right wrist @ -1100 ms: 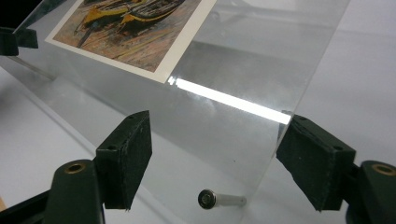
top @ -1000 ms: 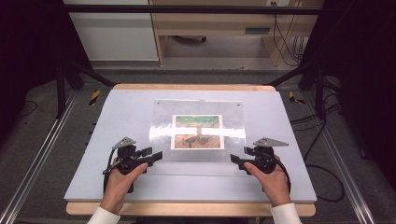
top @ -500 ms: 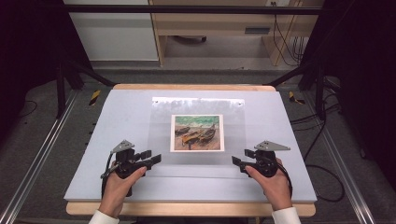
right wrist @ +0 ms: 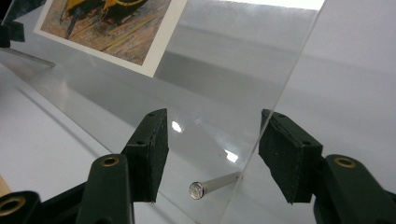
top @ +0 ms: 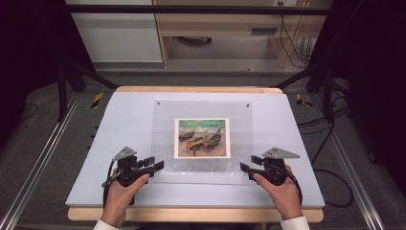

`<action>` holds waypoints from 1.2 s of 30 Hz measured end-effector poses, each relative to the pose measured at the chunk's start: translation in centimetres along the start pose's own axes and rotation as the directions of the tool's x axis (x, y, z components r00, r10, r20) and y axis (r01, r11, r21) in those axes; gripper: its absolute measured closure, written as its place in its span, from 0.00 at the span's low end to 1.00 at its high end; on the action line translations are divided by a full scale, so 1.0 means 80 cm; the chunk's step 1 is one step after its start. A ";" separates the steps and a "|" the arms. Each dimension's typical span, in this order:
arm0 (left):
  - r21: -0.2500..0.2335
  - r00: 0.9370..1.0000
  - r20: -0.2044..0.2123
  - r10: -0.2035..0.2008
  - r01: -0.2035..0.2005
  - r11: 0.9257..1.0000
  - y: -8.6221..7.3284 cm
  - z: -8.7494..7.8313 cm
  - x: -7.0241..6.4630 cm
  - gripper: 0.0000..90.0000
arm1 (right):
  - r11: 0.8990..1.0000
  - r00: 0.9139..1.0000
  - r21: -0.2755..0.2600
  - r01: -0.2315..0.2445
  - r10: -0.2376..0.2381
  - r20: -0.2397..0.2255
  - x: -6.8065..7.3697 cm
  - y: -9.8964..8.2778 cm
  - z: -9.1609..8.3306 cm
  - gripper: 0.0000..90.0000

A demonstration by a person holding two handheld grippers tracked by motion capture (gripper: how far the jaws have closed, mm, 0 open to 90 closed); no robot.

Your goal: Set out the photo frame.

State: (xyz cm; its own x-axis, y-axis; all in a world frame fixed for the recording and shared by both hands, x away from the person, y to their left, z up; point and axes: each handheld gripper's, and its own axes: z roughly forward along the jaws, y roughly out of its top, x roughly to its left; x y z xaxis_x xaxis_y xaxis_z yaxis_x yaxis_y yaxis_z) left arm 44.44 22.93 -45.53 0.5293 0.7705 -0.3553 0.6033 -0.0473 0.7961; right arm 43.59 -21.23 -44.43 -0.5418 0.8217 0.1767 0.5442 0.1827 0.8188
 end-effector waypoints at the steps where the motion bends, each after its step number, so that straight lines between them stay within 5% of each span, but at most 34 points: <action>1: 0.001 1.000 -0.001 0.003 -0.003 1.000 -0.001 -0.001 -0.001 0.53 | 1.000 1.000 0.002 -0.004 0.004 0.002 0.001 -0.001 -0.001 0.49; 36: 0.031 0.997 -0.030 0.066 -0.065 0.997 -0.019 -0.017 -0.011 0.63 | 0.998 0.998 0.011 0.064 -0.065 0.023 0.011 -0.020 -0.021 0.66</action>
State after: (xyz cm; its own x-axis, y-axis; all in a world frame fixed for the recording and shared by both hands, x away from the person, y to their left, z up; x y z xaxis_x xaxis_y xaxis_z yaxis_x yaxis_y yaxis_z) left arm 42.26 23.19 -45.82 0.5497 0.7845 -0.2868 0.5860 -0.1175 0.8017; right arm 41.20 -21.68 -44.66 -0.5610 0.8203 0.1109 0.5153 0.2413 0.8223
